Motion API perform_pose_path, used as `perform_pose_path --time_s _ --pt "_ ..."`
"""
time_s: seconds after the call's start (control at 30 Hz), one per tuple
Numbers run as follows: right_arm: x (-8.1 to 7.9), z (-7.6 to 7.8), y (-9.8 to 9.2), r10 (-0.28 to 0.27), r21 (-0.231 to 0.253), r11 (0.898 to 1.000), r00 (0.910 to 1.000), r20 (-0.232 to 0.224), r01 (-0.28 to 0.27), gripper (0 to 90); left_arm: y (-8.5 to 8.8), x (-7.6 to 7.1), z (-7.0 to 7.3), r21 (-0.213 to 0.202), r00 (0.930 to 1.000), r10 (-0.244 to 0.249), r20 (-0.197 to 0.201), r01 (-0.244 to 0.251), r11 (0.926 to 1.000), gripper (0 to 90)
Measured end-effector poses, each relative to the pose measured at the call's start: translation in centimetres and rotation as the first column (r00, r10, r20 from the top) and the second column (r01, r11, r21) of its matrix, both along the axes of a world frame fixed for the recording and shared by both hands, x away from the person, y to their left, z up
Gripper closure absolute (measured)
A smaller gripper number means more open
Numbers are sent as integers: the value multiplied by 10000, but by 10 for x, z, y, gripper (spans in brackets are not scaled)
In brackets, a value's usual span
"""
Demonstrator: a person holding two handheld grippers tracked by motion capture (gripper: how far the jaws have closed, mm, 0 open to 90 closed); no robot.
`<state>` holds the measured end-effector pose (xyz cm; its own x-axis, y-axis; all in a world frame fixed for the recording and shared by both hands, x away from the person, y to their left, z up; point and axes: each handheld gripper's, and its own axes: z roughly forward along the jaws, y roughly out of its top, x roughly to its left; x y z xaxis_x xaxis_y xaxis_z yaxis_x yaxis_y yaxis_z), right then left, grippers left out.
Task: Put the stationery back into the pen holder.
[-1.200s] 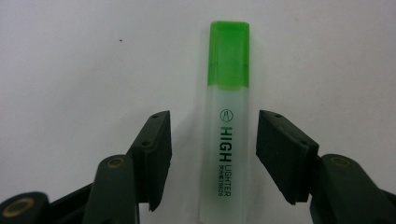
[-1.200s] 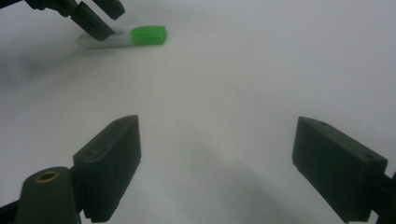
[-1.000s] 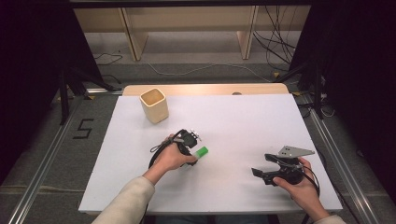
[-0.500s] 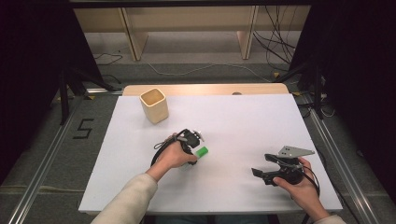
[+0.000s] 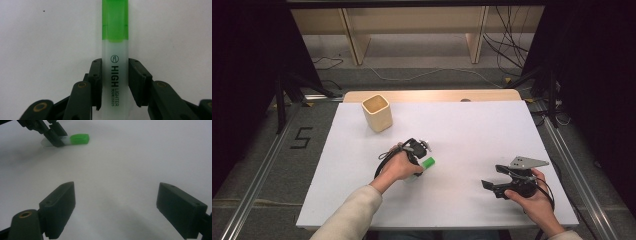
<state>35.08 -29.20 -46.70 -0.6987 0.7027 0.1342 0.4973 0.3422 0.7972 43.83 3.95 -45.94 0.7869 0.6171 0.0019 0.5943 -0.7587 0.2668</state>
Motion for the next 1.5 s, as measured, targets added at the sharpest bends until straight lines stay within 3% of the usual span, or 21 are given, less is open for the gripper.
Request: perform_pose_path --time_s 0.6,1.03,1.07,1.5 --pt "0 0 -1 -15 35 10000 10000 5 15 163 3 1 2 -197 9999 115 40 -114 9997 661" --pt "0 0 0 2 15 10000 10000 4 -2 163 9 -3 8 -934 9973 362 645 -301 9952 662" --pt "0 0 0 18 6 10000 10000 13 -18 163 11 -4 9 -1110 9951 414 898 -313 9933 662" --pt "0 0 0 3 16 10000 10000 9 -3 163 22 -9 8 -1933 9826 884 1632 -560 9795 662"
